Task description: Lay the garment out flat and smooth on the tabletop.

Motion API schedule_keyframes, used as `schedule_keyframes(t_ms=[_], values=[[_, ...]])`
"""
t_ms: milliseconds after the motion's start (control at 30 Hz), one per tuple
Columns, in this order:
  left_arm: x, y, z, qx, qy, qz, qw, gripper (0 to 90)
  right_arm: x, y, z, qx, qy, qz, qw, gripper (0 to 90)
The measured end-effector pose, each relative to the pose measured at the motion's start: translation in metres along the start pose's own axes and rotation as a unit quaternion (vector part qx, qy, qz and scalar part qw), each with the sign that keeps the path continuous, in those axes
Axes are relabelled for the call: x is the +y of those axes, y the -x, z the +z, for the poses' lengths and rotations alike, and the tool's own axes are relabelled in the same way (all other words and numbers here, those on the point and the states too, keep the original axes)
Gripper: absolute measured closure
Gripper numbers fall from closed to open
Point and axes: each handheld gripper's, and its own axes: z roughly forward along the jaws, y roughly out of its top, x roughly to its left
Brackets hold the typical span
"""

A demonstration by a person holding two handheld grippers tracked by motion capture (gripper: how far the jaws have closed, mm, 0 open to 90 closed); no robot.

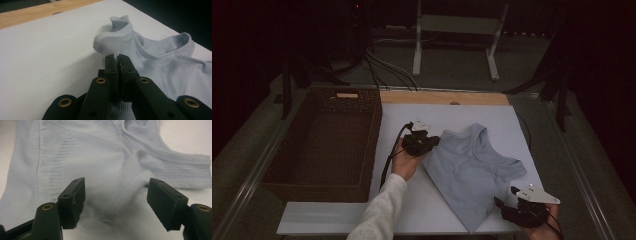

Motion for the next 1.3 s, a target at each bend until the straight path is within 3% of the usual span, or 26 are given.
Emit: schedule_keyframes(t_ms=[233,467,567,667,700,733,767,833,933,1300], values=[[0.0,-0.003,-0.003,0.004,0.0,-0.001,1.0,87.6,-0.002,0.002,0.001,0.0,-0.009,0.005,1.0,34.5],[-0.001,-0.005,-0.007,0.007,0.001,-0.003,1.0,87.6,-0.004,0.0,0.008,0.019,-0.036,-0.004,0.9992,47.9],[-0.002,-0.006,-0.007,0.006,0.003,-0.005,1.0,87.6,-0.005,0.004,0.01,0.028,-0.044,0.005,0.9986,53.9],[-0.003,-0.006,-0.007,0.006,0.003,-0.006,1.0,87.6,-0.005,0.004,0.011,0.03,-0.044,0.006,0.9985,55.1],[-0.003,-0.006,-0.008,0.006,0.002,-0.005,1.0,87.6,-0.005,0.006,0.013,0.036,-0.048,0.007,0.9982,57.4],[-0.003,-0.006,-0.008,0.006,0.002,-0.005,1.0,87.6,-0.004,0.007,0.016,0.045,-0.053,0.009,0.9976,69.2],[-0.003,-0.006,-0.008,0.006,0.002,-0.005,1.0,87.6,-0.004,0.007,0.016,0.045,-0.053,0.009,0.9976,69.2],[-0.003,-0.006,-0.009,0.006,0.004,-0.006,1.0,87.6,-0.002,0.007,0.016,0.047,-0.052,0.004,0.9976,77.6],[-0.004,-0.006,-0.013,0.007,0.004,-0.005,1.0,87.6,0.004,0.006,0.016,0.033,-0.046,-0.013,0.9983,82.5],[-0.014,-0.002,-0.016,-0.001,0.003,-0.009,1.0,87.7,0.012,0.02,0.016,-0.009,-0.029,-0.006,0.9995,82.7]])
